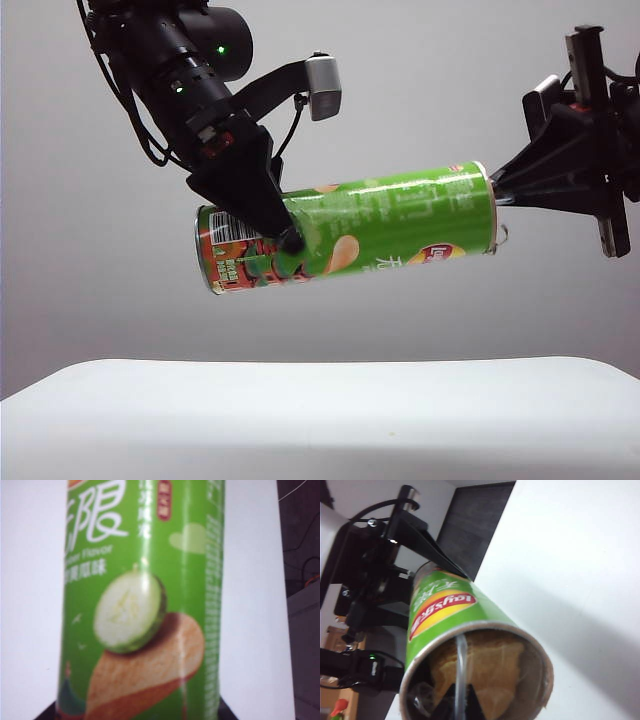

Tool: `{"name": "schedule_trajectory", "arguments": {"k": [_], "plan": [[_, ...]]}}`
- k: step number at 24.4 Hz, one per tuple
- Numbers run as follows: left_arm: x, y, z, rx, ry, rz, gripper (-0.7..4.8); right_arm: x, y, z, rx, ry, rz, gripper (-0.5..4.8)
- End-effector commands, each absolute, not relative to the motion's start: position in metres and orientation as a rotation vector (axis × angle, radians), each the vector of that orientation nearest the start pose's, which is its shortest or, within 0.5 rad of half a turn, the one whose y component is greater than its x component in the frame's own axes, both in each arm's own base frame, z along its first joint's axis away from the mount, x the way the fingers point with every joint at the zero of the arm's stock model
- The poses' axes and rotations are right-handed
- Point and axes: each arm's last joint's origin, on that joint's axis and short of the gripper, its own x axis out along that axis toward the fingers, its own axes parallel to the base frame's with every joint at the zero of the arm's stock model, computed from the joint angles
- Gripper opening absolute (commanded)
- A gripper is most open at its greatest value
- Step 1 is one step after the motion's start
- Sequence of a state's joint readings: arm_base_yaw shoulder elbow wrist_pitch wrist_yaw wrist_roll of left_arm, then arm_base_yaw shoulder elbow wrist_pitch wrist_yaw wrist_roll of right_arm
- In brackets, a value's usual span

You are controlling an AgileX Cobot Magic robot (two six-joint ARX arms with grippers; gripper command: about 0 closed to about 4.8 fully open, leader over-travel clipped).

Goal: Pick up the green tub of chips from the desk, pull out the transparent container with the chips inside partially, and then place the chips back on the desk.

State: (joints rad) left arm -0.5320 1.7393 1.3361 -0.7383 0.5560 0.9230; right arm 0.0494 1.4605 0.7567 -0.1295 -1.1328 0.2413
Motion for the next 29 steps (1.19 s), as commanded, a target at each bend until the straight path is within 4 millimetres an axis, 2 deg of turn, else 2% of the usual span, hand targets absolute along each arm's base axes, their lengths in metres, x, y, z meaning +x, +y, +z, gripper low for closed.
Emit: {"name": "schedule_trajectory", "arguments": {"k": [1, 14, 29], "plan": [[0.295, -0.193, 0.244, 0.724, 0.630, -1.438, 2.78, 0.271, 0.036, 0.195, 0.627, 0.865, 0.984, -0.06], [0.292, -0.191, 0.242, 0.728, 0.683, -1.428, 2.78, 0.274, 0.001, 0.195, 0.659, 0.810, 0.847, -0.06], [0.289, -0.188, 0.247, 0.726, 0.691, -1.430, 2.88, 0.274, -0.005, 0.195, 0.633, 0.791, 0.820, -0.06]]}}
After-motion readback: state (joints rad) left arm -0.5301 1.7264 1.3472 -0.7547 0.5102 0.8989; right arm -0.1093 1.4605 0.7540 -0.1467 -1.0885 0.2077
